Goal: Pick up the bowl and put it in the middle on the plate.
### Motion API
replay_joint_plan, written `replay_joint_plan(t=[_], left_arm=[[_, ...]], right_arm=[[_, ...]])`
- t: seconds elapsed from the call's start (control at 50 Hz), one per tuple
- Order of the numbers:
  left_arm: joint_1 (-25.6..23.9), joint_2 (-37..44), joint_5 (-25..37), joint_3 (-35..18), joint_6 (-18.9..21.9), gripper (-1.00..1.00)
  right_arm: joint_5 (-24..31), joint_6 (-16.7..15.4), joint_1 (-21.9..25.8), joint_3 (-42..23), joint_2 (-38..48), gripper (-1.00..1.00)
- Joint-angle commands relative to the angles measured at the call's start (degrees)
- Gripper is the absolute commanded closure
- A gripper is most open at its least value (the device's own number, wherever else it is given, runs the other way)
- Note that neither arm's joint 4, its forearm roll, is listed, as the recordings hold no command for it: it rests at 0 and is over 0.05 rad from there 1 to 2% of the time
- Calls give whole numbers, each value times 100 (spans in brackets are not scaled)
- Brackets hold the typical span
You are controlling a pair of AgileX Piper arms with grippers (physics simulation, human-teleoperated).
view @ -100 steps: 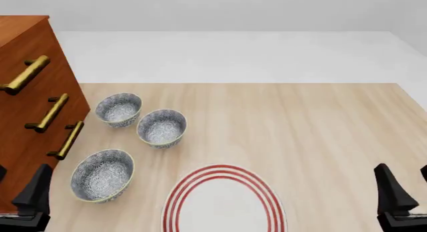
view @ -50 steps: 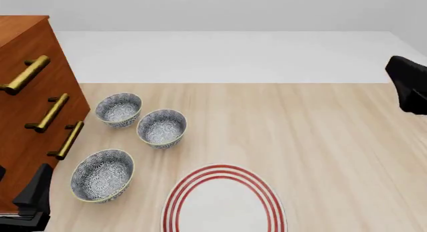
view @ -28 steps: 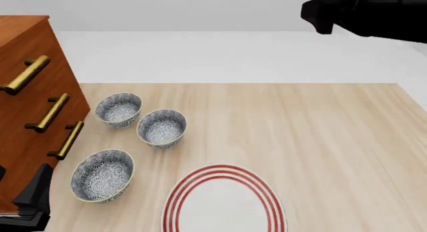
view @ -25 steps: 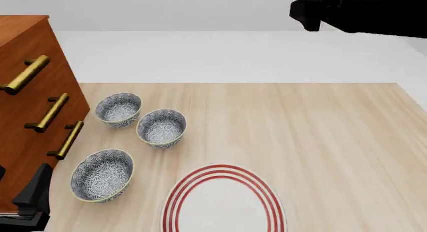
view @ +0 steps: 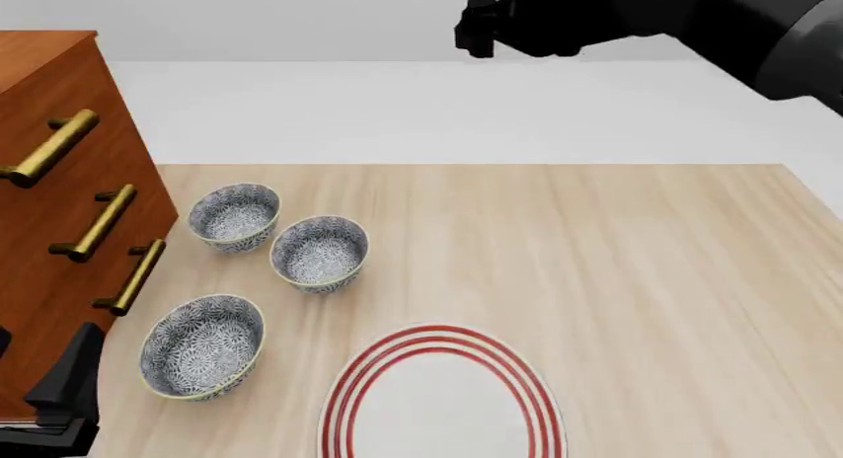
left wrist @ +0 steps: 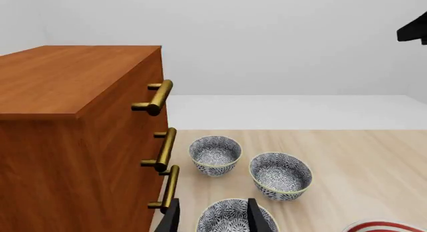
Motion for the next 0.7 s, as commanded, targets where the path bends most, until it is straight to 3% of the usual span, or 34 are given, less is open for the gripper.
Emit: replay_joint_plan(t=[0.02,0.14,0.44,0.7], left_arm=[[0,0,0,0,0,-100],[0,0,0,0,0,-100],[0,0,0,0,0,-100],[0,0,0,0,0,-100]], right_arm=[[406,347,472,-1020,1144,-100],[547,176,401,-1512,1689,-100],[862,221,652,-2314,2513,-100],[861,129,773,-2277,2817,-100]])
